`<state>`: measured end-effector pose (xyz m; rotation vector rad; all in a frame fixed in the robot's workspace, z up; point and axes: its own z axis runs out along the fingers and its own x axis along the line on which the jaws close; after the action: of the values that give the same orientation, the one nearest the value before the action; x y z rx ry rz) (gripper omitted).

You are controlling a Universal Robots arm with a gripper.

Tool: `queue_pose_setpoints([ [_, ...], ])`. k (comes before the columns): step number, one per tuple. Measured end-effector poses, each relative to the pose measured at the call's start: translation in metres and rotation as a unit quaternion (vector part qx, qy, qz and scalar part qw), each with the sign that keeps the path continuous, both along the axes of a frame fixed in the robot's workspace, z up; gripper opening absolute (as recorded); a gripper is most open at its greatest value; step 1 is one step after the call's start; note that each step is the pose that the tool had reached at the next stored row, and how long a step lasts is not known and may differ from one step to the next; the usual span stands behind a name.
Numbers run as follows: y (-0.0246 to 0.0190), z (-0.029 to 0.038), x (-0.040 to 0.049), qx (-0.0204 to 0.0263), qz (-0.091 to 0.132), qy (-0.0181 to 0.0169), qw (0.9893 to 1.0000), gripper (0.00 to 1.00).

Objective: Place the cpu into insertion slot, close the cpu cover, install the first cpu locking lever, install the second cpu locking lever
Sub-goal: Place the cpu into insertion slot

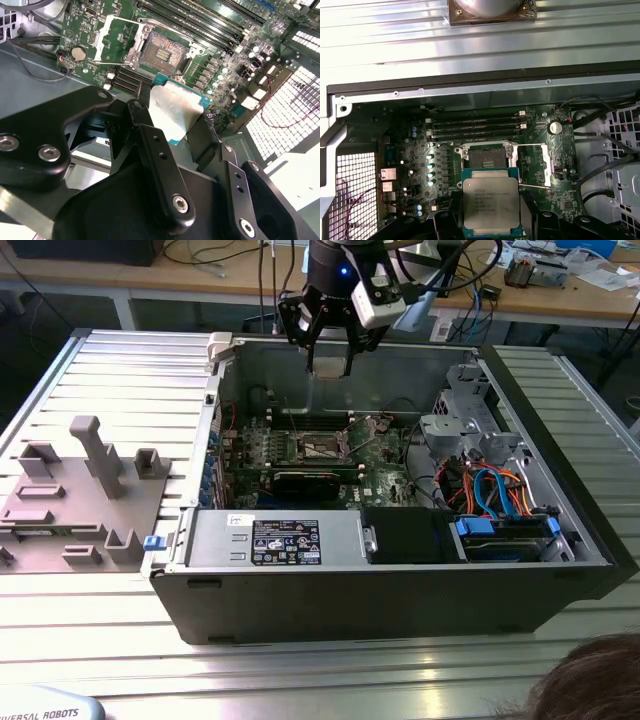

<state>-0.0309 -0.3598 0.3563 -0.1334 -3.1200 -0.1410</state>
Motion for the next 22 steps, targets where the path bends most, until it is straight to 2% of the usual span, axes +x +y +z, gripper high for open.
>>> queue_pose_setpoints([
  [22,0.0,-0.0002,0.0,0.0,-0.021,0.0,0.9998,0.54],
])
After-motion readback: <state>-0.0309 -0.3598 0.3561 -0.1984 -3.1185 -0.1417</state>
